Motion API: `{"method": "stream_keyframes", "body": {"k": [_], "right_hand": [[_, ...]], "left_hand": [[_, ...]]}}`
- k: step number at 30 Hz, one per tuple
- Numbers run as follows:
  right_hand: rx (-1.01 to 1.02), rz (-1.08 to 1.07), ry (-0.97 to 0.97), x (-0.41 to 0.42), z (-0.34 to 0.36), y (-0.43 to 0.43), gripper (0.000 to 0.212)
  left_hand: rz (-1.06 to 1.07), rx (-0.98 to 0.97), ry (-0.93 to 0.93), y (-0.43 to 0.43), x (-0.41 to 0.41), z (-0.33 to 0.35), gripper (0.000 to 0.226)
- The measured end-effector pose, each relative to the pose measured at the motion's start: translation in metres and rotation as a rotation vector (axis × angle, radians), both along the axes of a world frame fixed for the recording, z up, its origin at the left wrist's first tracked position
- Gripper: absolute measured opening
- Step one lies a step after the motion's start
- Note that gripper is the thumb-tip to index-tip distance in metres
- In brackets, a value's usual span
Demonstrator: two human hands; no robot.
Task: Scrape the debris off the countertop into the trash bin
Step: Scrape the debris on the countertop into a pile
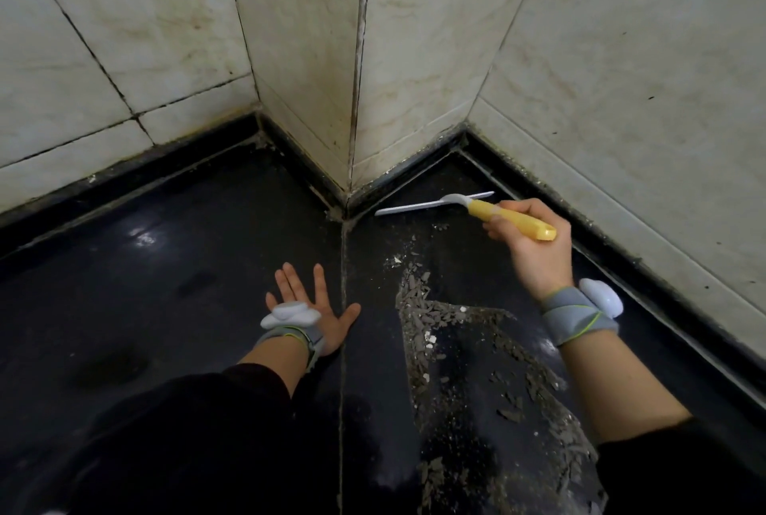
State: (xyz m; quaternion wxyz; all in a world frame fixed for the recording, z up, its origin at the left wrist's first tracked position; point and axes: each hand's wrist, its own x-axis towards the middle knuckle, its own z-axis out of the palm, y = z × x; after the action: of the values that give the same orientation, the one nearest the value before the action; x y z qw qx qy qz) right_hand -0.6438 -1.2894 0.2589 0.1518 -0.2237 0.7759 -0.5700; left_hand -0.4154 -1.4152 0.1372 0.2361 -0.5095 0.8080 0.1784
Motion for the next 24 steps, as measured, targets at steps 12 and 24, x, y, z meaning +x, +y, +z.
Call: {"method": "stream_keyframes", "body": {"k": [12,24], "right_hand": [[-0.037,0.126,-0.069,-0.001,0.015,-0.010,0.016],[0.089,0.314,-0.024,0.000,0.030,-0.025,0.011]], "left_hand": [[0.011,-0.012,0.005,0.000,0.000,-0.006,0.096],[0.008,0.003,0.012,-0.001,0.000,-0.004,0.096]]}}
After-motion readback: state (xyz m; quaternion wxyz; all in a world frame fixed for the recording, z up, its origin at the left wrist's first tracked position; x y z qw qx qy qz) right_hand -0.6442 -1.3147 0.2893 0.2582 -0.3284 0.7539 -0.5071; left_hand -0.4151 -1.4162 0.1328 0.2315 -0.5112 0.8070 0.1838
